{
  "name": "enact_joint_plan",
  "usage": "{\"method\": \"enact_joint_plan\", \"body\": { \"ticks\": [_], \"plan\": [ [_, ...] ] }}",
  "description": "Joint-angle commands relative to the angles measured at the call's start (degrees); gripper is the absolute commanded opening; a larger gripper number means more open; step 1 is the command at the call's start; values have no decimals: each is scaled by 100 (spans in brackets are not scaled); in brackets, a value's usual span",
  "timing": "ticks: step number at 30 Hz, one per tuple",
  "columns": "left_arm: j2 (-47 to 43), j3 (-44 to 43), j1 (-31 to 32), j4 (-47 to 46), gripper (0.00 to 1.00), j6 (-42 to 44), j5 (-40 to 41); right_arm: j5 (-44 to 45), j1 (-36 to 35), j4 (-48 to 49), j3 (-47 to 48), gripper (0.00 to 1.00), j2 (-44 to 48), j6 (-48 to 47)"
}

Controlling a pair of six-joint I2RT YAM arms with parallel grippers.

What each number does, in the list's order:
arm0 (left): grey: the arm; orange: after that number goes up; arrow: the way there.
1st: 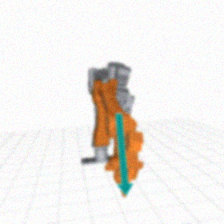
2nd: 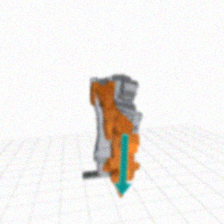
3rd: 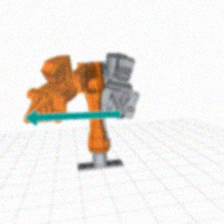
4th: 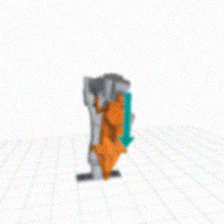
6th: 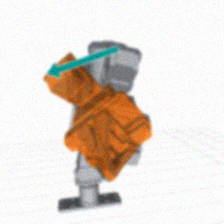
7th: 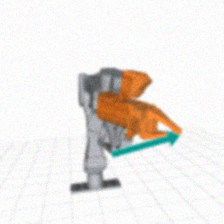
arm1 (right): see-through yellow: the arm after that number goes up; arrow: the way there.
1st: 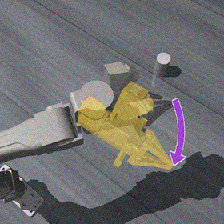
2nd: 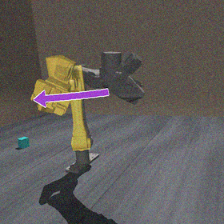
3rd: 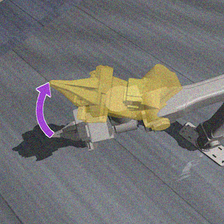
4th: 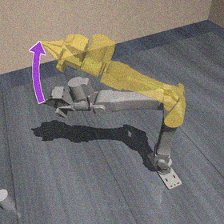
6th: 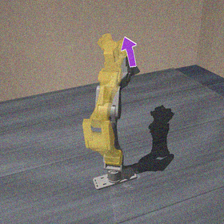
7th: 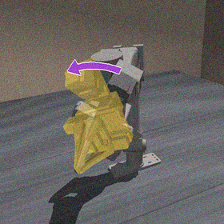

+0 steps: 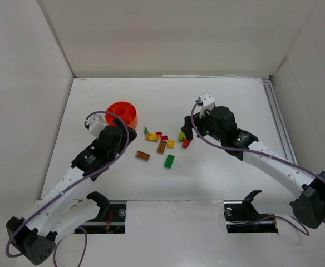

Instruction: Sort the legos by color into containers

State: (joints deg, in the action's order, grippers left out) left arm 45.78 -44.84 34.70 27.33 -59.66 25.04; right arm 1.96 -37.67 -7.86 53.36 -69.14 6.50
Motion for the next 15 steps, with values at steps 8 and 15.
{"method": "enact_joint_plan", "body": {
  "ticks": [8, 15],
  "plan": [
    [502, 889, -2308, -597, 98, -11, -1694, 313, -381, 469, -546, 100, 831, 44],
    [773, 1021, -2389, -1106, 95, -230, -1326, 955, -381, 469, -713, 100, 1254, 70]
  ]
}}
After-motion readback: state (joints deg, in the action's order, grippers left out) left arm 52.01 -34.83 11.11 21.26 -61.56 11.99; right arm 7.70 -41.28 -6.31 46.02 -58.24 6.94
